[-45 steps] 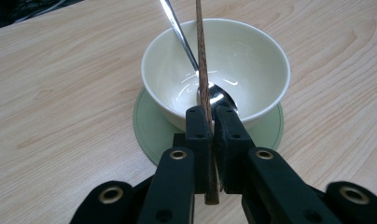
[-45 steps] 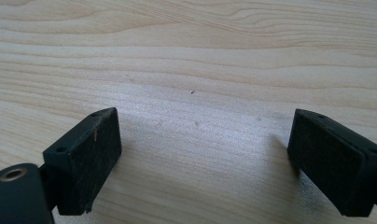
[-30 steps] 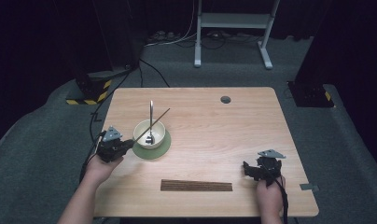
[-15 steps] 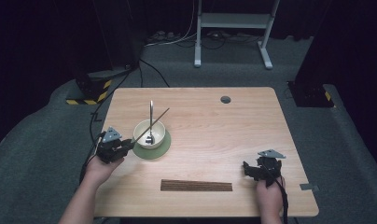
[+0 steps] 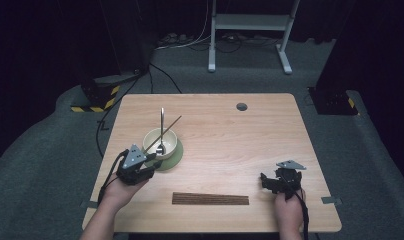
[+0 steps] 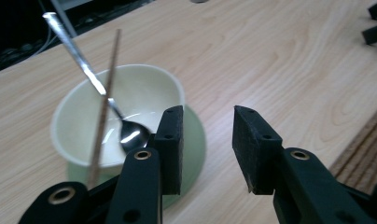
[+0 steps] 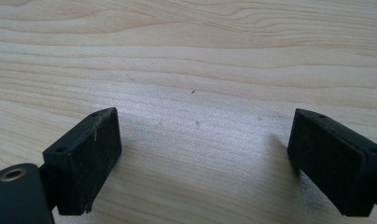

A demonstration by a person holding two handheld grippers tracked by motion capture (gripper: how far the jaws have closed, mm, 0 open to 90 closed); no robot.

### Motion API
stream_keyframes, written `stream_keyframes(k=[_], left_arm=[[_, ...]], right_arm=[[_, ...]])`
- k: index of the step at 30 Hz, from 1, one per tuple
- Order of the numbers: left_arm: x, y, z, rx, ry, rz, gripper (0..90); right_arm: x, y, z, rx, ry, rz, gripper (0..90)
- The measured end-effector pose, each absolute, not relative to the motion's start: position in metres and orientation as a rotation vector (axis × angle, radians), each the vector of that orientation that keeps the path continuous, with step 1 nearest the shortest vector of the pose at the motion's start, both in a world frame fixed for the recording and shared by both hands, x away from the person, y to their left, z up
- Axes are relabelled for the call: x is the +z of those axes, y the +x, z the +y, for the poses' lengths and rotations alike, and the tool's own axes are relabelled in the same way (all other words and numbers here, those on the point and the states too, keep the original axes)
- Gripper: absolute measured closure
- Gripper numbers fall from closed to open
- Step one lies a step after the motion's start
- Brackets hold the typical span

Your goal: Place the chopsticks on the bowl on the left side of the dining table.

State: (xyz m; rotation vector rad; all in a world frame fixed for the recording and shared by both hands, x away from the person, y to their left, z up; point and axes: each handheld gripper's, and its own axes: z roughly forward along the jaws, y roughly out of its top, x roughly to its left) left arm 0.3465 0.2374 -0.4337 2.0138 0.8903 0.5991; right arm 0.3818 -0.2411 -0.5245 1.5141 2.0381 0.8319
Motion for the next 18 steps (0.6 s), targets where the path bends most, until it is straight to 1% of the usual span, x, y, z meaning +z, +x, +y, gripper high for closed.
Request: stream_keyframes(k=[5, 8, 10, 13, 16, 18], left_arm=[[-0.445, 0.340, 0.217, 0.541, 2.051, 0.841, 63.4], [-0.454, 0.336, 0.208, 0.506, 2.070, 0.811, 66.5], [-0.460, 0.334, 0.203, 0.481, 2.082, 0.799, 66.6], [-0.471, 0.331, 0.198, 0.454, 2.081, 0.793, 66.6], [-0.478, 0.329, 0.198, 0.464, 2.078, 0.789, 66.9], [-0.485, 0.330, 0.197, 0.431, 2.088, 0.799, 67.0]], right_arm=[[-0.524, 0.382, -0.241, 0.832, 1.515, 2.038, 9.5], [-0.524, 0.382, -0.241, 0.832, 1.514, 2.038, 9.5], [-0.525, 0.382, -0.241, 0.833, 1.517, 2.037, 9.5], [-0.525, 0.382, -0.241, 0.833, 1.508, 2.039, 9.4], [-0.525, 0.382, -0.241, 0.833, 1.514, 2.038, 9.5], [-0.525, 0.382, -0.242, 0.832, 1.507, 2.040, 9.5]])
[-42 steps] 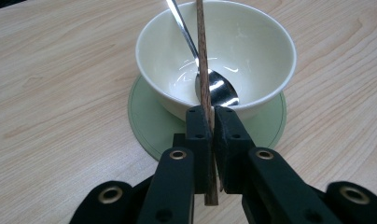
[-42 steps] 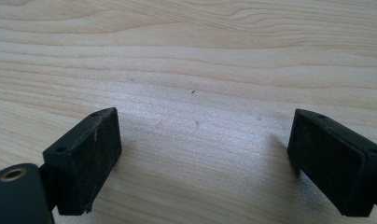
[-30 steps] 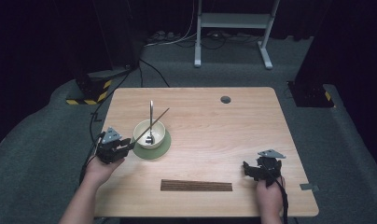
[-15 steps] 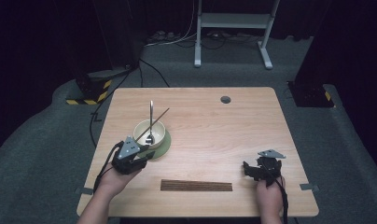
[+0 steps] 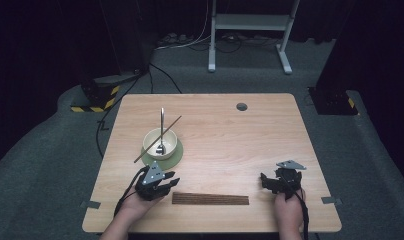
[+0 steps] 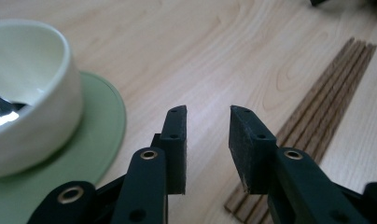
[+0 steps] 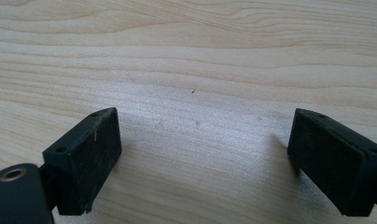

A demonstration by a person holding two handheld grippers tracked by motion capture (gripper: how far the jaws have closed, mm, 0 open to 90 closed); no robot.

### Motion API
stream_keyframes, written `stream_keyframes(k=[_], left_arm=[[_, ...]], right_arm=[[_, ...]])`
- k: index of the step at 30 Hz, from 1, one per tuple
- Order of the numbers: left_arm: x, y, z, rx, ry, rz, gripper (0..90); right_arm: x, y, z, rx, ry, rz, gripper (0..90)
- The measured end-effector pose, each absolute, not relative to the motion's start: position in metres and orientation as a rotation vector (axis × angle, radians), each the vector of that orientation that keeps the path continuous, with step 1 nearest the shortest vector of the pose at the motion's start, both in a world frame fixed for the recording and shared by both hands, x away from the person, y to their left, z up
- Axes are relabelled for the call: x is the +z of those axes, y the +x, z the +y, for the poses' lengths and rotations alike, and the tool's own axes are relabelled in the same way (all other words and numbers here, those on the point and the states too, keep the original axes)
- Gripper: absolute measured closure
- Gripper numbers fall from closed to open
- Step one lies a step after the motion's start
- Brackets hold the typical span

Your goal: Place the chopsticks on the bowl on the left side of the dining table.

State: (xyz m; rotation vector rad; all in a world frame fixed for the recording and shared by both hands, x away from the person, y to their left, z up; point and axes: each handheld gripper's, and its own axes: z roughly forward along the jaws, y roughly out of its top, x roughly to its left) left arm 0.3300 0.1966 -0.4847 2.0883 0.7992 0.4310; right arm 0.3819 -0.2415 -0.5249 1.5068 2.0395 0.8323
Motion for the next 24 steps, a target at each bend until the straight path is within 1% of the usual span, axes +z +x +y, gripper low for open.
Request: stream_keyframes(k=[3, 8, 12, 24], left_arm=[[-0.490, 0.328, 0.198, 0.386, 2.102, 0.789, 67.6], [-0.501, 0.327, 0.195, 0.328, 2.155, 0.777, 71.3], [-0.505, 0.327, 0.191, 0.300, 2.175, 0.772, 71.3], [-0.513, 0.329, 0.189, 0.271, 2.197, 0.771, 73.7]], right_arm=[[-0.525, 0.382, -0.241, 0.833, 1.513, 2.038, 9.5], [-0.525, 0.382, -0.241, 0.833, 1.518, 2.037, 9.5], [-0.525, 0.382, -0.241, 0.833, 1.516, 2.037, 9.5], [-0.525, 0.381, -0.241, 0.833, 1.518, 2.037, 9.5]])
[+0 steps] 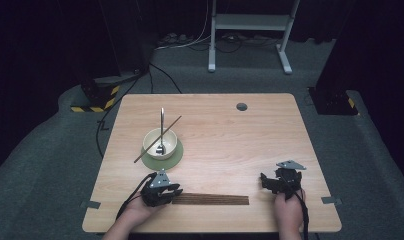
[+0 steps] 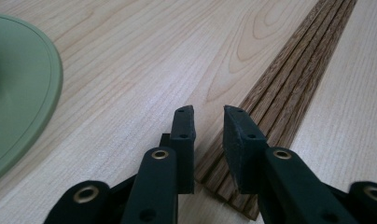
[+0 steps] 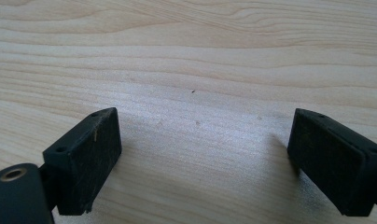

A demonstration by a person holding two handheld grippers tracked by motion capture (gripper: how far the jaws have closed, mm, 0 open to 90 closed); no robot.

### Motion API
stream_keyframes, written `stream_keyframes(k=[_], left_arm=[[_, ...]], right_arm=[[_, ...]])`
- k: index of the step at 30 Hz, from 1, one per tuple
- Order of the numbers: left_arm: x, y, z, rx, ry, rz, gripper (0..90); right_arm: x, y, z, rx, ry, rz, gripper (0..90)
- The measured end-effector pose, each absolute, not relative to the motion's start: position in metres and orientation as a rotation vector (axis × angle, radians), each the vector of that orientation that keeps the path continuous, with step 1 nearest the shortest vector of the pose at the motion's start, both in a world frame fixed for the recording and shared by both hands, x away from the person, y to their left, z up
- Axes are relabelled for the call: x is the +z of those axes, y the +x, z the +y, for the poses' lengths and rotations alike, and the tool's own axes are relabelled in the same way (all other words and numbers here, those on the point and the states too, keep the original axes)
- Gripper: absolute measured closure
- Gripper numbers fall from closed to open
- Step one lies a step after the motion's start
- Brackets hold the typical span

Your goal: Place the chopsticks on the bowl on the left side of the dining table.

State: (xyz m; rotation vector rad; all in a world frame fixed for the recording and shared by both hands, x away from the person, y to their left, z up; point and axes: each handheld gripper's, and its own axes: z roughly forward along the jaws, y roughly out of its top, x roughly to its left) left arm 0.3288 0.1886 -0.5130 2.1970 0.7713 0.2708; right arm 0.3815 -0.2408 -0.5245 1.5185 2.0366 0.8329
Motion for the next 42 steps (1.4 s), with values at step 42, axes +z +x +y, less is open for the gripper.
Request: stream_keyframes(k=[42], left_arm=[[-0.516, 0.334, 0.194, 0.325, 2.248, 0.828, 78.2]], right_arm=[[-0.525, 0.381, -0.241, 0.830, 1.503, 2.037, 9.5]])
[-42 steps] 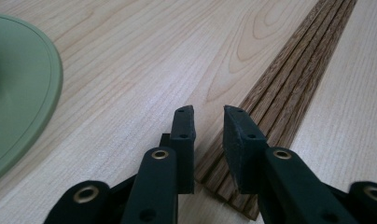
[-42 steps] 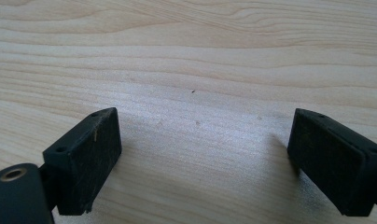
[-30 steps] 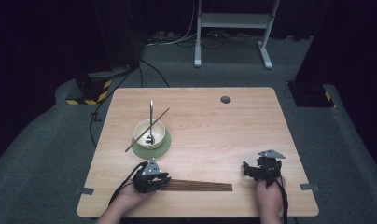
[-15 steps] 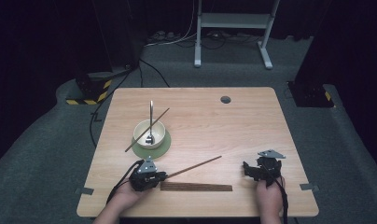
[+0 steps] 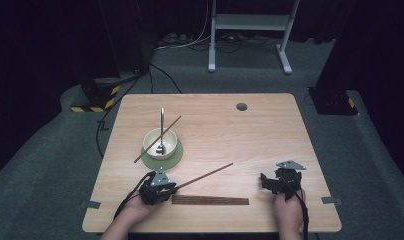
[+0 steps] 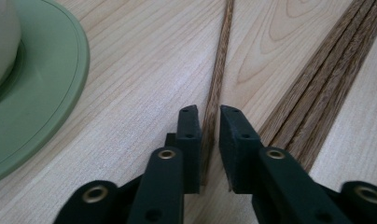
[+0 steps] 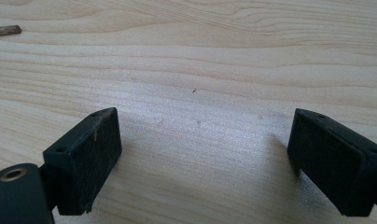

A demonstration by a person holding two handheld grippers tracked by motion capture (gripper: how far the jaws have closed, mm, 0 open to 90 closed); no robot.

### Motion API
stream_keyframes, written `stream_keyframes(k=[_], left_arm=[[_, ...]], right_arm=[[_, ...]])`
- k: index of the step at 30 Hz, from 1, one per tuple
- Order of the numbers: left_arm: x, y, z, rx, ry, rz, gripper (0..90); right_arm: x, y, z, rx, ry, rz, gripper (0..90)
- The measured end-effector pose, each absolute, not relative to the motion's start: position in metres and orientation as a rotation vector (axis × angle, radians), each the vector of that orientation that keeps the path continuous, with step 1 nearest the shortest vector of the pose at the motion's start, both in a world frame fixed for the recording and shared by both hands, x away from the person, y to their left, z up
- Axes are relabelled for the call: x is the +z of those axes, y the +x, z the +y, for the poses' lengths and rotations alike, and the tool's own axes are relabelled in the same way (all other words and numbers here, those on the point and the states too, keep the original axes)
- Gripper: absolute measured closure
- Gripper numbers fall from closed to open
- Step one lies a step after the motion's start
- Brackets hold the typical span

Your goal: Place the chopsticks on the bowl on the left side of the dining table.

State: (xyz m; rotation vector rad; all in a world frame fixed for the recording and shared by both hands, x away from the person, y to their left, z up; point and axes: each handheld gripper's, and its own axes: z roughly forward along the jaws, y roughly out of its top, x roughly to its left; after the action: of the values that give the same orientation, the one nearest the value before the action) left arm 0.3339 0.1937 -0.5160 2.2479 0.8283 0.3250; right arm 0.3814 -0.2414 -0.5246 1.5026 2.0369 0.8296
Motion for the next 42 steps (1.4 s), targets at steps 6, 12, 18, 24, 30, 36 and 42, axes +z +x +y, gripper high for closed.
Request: stream_keyframes(k=[6, 12, 18, 24, 30, 36, 42], left_arm=[[-0.515, 0.333, 0.192, 0.320, 2.262, 0.820, 83.1], [-0.514, 0.333, 0.190, 0.320, 2.269, 0.837, 83.6], [-0.505, 0.335, 0.194, 0.325, 2.253, 0.835, 83.8], [-0.496, 0.337, 0.202, 0.318, 2.212, 0.863, 83.8], [-0.484, 0.338, 0.210, 0.340, 2.179, 0.867, 83.9], [-0.471, 0.338, 0.213, 0.365, 2.160, 0.859, 83.9], [-0.463, 0.339, 0.215, 0.387, 2.135, 0.857, 83.9]], right_arm=[[-0.524, 0.381, -0.242, 0.827, 1.495, 2.050, 9.5], [-0.524, 0.381, -0.242, 0.824, 1.499, 2.060, 9.5], [-0.524, 0.381, -0.242, 0.829, 1.497, 2.047, 9.5], [-0.525, 0.381, -0.242, 0.831, 1.492, 2.041, 9.6], [-0.524, 0.381, -0.242, 0.828, 1.503, 2.059, 9.6], [-0.523, 0.381, -0.242, 0.827, 1.504, 2.062, 9.6], [-0.524, 0.381, -0.242, 0.829, 1.504, 2.055, 9.6]])
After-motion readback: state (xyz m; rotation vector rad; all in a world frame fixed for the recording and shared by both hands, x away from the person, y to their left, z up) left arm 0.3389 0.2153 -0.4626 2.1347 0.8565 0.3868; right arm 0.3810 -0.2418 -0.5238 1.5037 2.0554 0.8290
